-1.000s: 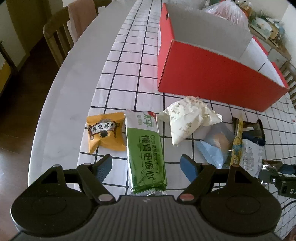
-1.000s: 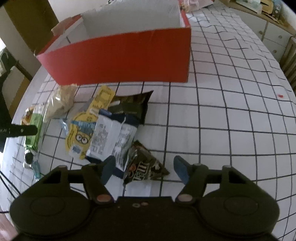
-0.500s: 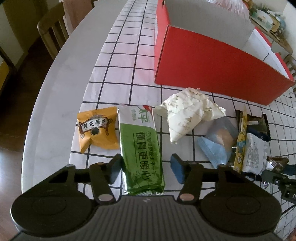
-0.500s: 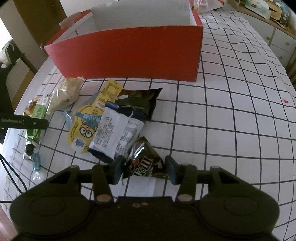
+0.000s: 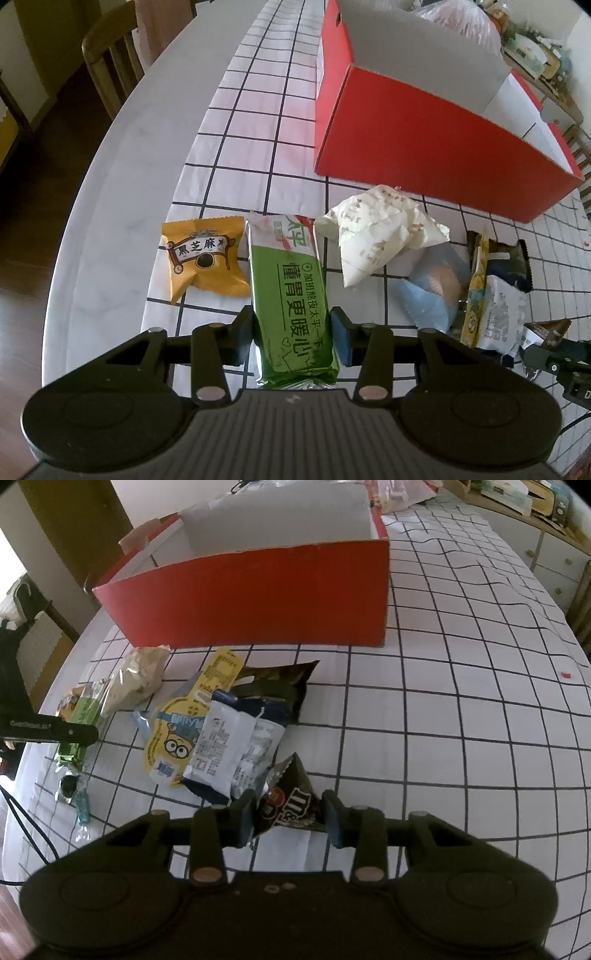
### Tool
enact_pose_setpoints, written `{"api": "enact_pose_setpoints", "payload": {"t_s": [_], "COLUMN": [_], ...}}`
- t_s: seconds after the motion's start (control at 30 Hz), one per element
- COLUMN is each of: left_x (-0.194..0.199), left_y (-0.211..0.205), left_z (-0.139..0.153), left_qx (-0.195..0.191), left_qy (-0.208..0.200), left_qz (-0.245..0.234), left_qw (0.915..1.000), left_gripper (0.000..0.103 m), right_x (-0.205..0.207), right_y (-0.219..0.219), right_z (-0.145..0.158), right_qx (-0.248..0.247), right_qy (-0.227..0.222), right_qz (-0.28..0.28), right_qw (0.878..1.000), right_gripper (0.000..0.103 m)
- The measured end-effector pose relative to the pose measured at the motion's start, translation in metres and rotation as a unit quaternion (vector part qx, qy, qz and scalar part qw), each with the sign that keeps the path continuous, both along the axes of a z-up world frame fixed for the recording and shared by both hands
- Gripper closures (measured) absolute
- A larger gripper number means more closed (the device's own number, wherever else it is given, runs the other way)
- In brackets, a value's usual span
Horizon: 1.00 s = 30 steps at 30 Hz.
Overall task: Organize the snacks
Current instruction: 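Grasp the green snack package with the left gripper while the right grasps the dark M&M's bag, then carry both packages into the red box and open both grippers to release them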
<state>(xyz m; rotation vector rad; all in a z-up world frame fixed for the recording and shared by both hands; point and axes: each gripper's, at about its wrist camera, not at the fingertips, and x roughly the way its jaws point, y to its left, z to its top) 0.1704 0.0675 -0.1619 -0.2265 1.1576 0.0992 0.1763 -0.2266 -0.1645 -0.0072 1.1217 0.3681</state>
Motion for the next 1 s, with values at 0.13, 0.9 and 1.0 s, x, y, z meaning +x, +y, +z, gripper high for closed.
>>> {"api": "enact_pose_setpoints", "payload": {"t_s": [0.13,0.9,1.0], "left_x": [-0.003,-0.042,-0.049], "left_y": [0.004,0.018,0.014], "left_z": [0.006,0.049,0.063], "left_qx": [-0.013,-0.077,-0.078], "left_qy": [-0.007,-0.048,-0.066], "left_qz": [0.007,0.024,0.017], "left_qw": [0.9999,0.9956,0.9947], "left_gripper": [0.061,0.062,0.062], "right_x": [-0.001,-0.032,-0.037], "right_y": [-0.005,-0.024,-0.026], "right_z": [0.003,0.049,0.059], "right_qx": [0.005,0.037,0.047], "right_qy": [-0.003,-0.039,-0.047], "right_qz": [-0.011,-0.051,-0.051], "right_qw": [1.0,0.997,0.996], "right_gripper": [0.068,0.069,0.069]}}
